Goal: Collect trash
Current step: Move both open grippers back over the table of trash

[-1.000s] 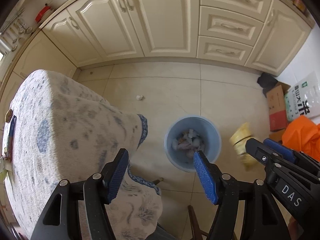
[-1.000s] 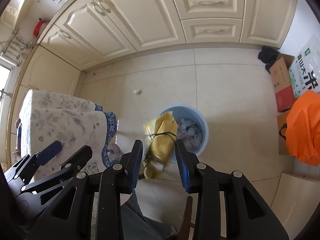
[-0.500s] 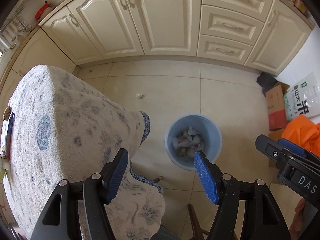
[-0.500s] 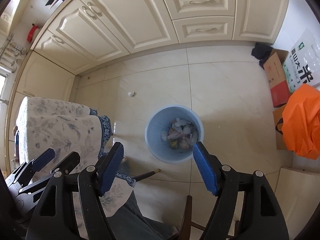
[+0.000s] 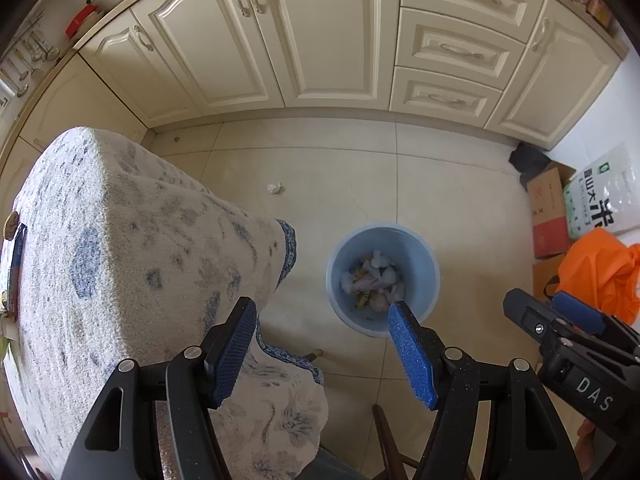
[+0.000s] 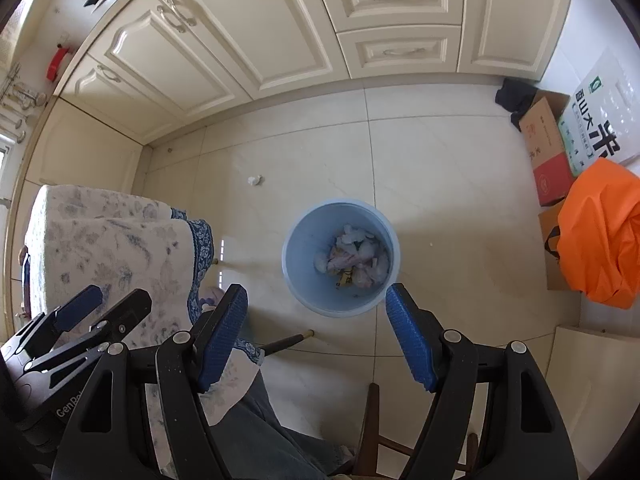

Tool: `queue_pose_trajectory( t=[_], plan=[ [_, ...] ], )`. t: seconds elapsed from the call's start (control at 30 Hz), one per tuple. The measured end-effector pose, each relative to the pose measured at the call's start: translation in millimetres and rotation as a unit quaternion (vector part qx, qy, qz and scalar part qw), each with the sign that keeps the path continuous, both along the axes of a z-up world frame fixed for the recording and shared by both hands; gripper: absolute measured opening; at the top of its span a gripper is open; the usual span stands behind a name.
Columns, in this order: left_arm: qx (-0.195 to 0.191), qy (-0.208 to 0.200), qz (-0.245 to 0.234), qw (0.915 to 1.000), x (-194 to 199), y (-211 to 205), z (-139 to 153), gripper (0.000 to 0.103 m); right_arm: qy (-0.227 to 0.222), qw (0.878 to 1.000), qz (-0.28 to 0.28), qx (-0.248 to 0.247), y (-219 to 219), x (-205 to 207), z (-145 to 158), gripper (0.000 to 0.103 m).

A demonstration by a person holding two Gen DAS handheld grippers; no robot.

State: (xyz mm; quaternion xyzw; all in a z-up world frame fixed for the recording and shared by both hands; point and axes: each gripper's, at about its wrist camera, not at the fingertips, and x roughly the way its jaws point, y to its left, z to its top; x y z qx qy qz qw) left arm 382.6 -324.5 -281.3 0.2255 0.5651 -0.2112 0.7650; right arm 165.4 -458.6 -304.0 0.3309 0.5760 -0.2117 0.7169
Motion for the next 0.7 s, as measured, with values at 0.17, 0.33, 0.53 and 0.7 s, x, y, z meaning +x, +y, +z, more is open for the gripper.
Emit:
queue_pose_trajectory(
  t=[0.17,0.33,0.53,0.7],
  plan=[
    [-0.016,-0.004,0.002,0.9999,-1.7,9.1,12.5,0.065,-0.008,1.0,0.007,-0.012,10.0,0.8,13.7,0.073],
    [-0.03,-0.013,0.012,0.9994,-6.6,26.6,27.8,0.065,-0.025,0.999,0.016,-0.03,22.0,2.5,34.5,0.073],
    [-0.05,-0.031,0.033,0.9977,-16.8,62.2,53.2,0.065,-0.049,0.997,0.04,-0.049,43.4,8.5,59.4,0.075],
    [-0.067,-0.05,0.058,0.9948,-31.9,101.8,76.2,0.066,-0.076,0.993,0.062,-0.063,66.9,13.9,81.6,0.078]
  ],
)
